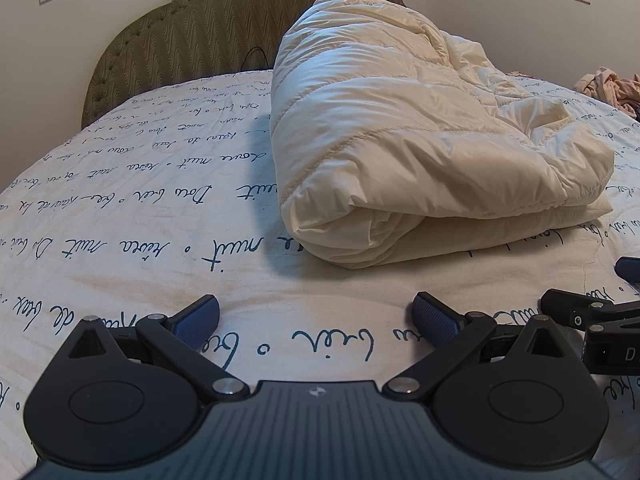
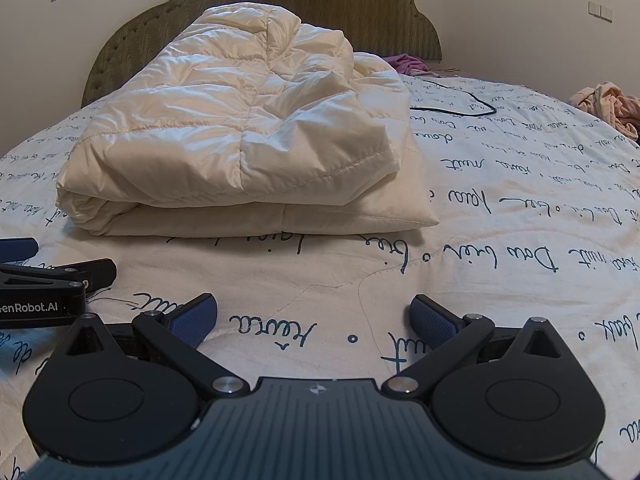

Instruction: Fold small clothes

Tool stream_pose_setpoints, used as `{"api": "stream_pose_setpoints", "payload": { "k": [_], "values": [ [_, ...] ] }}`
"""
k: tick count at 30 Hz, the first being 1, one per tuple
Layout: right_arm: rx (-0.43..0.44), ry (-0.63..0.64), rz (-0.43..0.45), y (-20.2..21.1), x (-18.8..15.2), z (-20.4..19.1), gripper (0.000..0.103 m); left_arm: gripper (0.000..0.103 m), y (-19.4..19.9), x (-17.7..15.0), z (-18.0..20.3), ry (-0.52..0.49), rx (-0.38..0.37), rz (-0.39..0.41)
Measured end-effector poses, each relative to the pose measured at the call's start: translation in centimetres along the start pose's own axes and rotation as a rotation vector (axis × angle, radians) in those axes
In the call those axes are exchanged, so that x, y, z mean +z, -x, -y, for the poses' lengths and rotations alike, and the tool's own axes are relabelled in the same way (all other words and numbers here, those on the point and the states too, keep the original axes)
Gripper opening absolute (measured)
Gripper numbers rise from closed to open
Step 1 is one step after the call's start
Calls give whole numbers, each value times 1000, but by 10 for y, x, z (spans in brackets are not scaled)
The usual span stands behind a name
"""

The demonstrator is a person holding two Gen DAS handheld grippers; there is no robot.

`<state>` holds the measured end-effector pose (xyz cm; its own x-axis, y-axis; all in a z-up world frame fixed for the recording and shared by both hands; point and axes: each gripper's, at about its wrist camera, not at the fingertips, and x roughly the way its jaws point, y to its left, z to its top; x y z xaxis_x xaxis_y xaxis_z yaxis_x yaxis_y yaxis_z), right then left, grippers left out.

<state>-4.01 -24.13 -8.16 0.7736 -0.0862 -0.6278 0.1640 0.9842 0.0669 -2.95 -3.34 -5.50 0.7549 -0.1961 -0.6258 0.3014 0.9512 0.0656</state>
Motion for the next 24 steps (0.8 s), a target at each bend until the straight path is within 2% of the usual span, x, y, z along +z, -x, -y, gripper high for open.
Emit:
{"api": "stream_pose_setpoints", "payload": {
  "k": [24],
  "values": [
    [-3,5,0,0,0,-1,103,103,0,0,0,0,0,0]
  ]
}}
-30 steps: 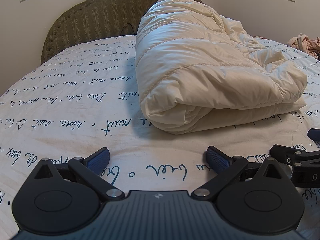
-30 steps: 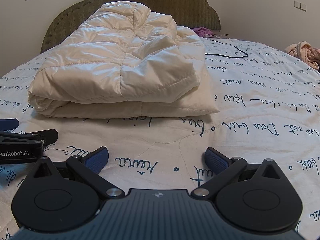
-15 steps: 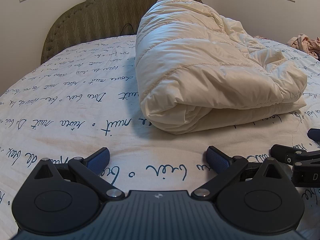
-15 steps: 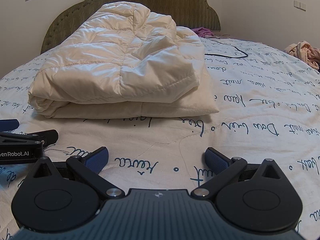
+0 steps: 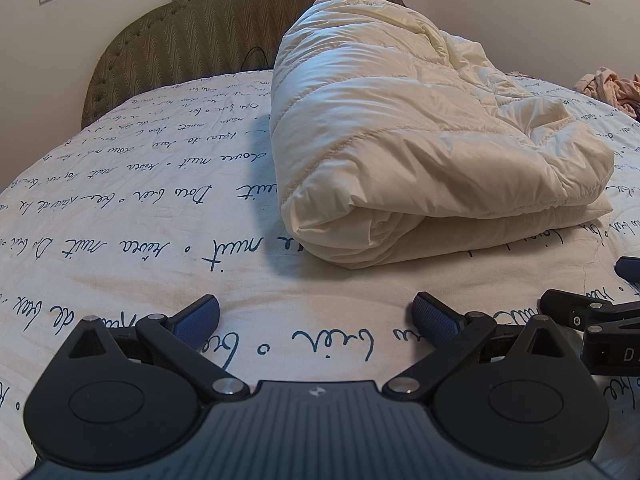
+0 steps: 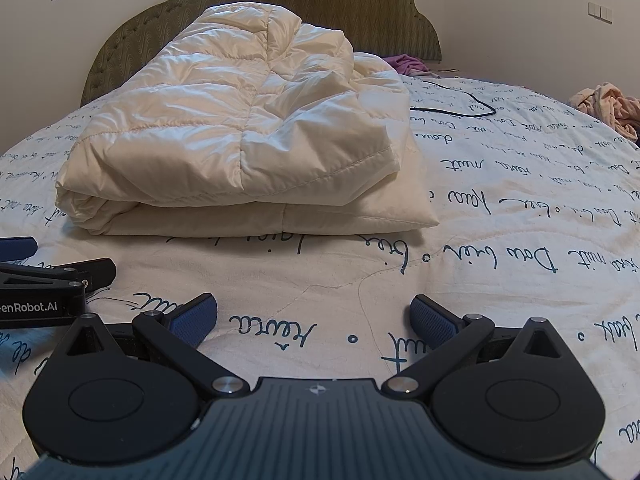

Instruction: Fold small clothes

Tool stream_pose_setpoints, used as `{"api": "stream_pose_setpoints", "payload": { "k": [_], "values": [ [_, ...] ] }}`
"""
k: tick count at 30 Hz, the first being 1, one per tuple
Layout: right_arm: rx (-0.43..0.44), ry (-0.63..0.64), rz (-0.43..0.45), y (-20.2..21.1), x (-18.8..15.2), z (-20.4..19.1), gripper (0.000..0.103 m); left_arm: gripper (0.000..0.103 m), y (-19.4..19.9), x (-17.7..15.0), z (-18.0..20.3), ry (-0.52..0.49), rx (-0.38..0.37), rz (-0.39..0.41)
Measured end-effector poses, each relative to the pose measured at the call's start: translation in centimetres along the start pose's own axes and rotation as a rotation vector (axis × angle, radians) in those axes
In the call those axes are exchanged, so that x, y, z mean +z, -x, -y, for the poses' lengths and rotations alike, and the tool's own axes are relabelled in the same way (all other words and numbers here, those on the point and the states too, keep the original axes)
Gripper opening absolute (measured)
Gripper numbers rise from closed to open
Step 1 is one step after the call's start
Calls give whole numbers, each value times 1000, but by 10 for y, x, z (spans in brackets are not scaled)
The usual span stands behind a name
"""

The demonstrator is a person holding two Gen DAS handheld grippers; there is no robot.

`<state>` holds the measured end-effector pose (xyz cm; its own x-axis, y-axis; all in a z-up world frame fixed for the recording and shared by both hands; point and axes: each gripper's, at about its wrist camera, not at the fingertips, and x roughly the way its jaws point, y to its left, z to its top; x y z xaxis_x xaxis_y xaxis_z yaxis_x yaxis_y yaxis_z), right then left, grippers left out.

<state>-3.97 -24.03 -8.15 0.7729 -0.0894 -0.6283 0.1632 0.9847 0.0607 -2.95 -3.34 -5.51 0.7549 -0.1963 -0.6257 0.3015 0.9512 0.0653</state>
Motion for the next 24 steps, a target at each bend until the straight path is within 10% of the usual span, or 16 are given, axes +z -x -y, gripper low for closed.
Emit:
{"api": "stream_pose_setpoints", "payload": {
  "k": [24],
  "values": [
    [1,4,-2,0,0,0,103,103,0,0,0,0,0,0]
  ]
}}
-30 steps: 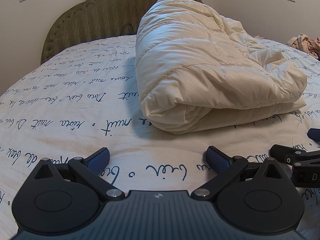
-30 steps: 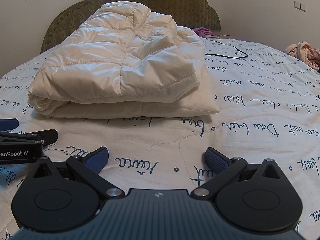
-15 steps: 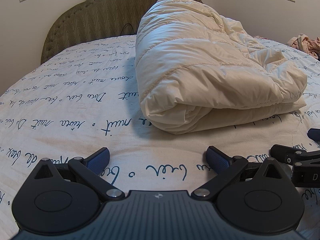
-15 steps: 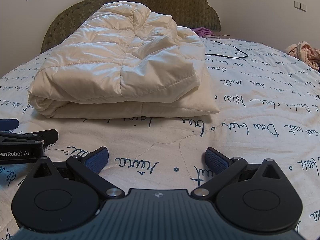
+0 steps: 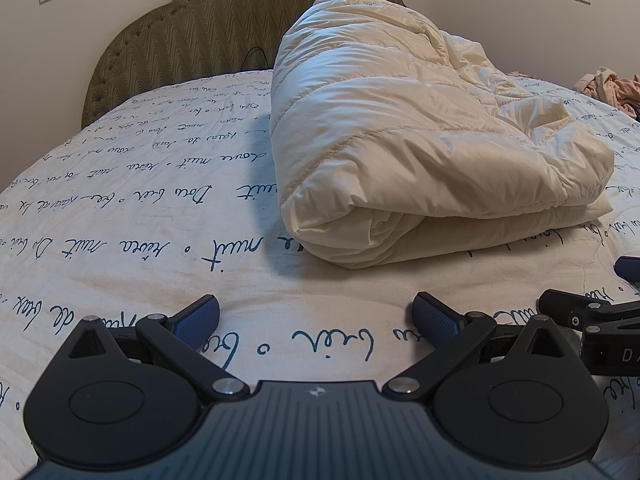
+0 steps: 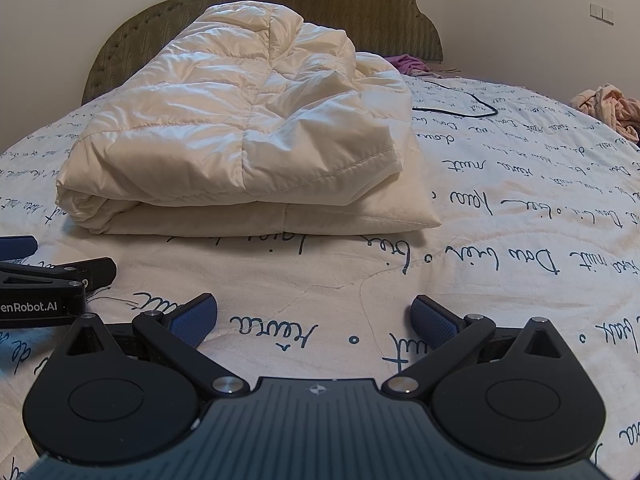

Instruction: Fold small clothes

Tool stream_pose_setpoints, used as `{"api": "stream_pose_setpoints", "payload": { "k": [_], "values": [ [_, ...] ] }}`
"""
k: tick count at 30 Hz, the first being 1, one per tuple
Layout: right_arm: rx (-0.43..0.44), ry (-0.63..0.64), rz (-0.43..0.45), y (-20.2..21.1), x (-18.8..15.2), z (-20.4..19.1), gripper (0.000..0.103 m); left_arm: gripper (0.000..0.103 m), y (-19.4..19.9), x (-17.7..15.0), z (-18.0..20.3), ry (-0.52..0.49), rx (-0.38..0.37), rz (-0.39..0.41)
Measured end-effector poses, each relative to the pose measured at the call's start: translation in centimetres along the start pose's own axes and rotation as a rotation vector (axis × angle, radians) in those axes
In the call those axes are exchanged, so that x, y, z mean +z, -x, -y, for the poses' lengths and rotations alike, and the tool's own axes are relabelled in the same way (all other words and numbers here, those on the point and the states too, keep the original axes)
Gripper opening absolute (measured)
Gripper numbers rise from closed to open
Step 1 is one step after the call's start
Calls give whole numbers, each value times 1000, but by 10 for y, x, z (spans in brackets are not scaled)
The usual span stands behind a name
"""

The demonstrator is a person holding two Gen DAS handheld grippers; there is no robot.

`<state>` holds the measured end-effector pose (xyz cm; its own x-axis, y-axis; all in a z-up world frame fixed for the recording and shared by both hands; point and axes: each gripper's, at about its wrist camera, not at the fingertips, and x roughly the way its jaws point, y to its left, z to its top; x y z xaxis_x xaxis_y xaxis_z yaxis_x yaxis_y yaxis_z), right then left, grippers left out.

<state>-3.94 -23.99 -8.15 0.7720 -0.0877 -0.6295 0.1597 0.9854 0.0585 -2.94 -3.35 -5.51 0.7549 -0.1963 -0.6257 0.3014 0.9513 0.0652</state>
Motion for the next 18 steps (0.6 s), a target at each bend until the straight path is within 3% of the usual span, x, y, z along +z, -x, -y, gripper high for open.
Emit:
{"api": "stream_pose_setpoints", "payload": {
  "k": [18],
  "values": [
    [-3,1,0,0,0,0,103,103,0,-1,2,-2,5,0]
  ]
}}
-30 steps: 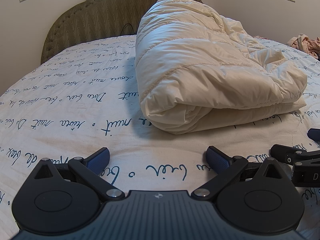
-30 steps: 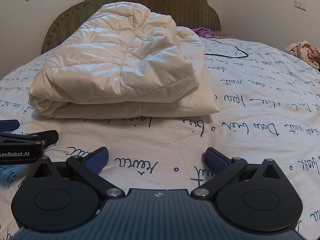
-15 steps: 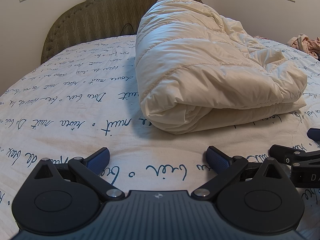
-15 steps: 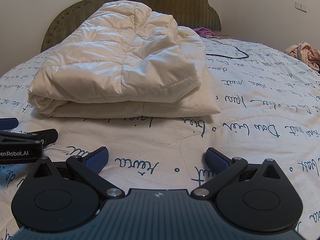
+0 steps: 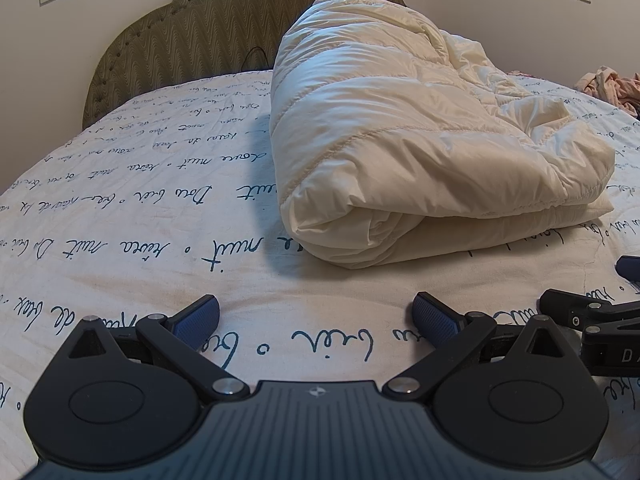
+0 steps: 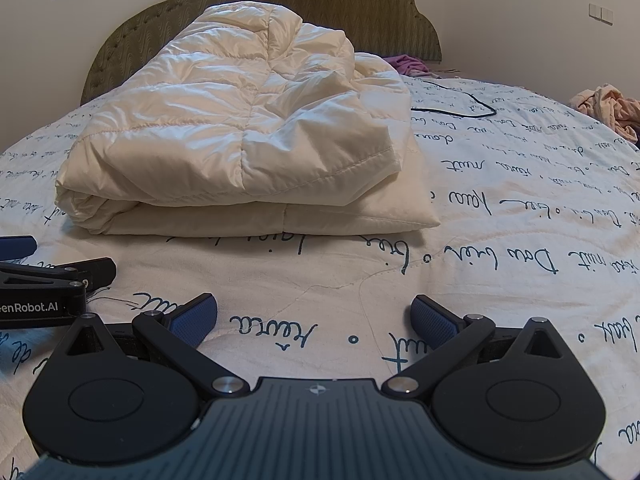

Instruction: Fold small clothes

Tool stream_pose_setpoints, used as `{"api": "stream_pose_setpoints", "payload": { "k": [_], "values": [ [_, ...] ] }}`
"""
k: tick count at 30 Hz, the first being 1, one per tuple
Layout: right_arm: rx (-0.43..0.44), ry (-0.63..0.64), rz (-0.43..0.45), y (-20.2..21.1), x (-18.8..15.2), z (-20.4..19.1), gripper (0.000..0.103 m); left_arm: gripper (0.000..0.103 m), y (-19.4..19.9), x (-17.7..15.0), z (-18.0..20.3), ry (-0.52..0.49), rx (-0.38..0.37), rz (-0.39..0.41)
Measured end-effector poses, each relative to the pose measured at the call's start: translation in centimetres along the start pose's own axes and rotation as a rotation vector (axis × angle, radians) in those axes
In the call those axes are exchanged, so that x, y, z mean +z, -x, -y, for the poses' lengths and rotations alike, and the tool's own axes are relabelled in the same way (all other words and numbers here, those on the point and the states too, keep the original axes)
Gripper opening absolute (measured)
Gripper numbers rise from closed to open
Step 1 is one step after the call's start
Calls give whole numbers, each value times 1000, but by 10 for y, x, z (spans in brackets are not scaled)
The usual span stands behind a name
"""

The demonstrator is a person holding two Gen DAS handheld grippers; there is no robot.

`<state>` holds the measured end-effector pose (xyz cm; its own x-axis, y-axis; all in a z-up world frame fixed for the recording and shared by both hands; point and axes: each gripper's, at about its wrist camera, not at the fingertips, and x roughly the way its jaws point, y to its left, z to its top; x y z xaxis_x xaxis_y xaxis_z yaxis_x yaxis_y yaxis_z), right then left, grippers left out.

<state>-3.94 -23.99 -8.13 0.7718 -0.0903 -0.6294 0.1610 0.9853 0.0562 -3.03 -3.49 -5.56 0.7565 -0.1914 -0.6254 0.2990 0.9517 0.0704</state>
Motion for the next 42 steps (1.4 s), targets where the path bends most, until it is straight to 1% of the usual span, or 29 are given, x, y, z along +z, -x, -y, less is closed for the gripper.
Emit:
{"api": "stream_pose_setpoints", "payload": {
  "k": [6,8,10,12,17,22,25,33,42],
  "values": [
    [-14,0,-2,0,1,-2,103,103,1,1,4,-18,17,3],
    [-22,-3,-3,1,1,-3,103,103,1,2,3,-17,13,-3],
    [-25,-12,-2,3,2,-3,103,103,2,4,-1,-7,-2,-13],
    [-12,-49,9,7,2,1,103,103,3,6,-4,11,-12,-21],
    [20,-98,-2,16,5,6,103,103,5,9,-10,56,0,-45],
    [50,-82,-4,23,8,-2,103,103,7,12,-13,69,3,-72],
    [42,-51,-10,22,9,-8,103,103,9,13,-13,59,22,-77],
    [36,-18,-20,19,9,-14,103,103,10,13,-12,21,36,-54],
    [22,-5,-12,16,12,-16,103,103,8,14,-14,42,22,-54]
  ]
}}
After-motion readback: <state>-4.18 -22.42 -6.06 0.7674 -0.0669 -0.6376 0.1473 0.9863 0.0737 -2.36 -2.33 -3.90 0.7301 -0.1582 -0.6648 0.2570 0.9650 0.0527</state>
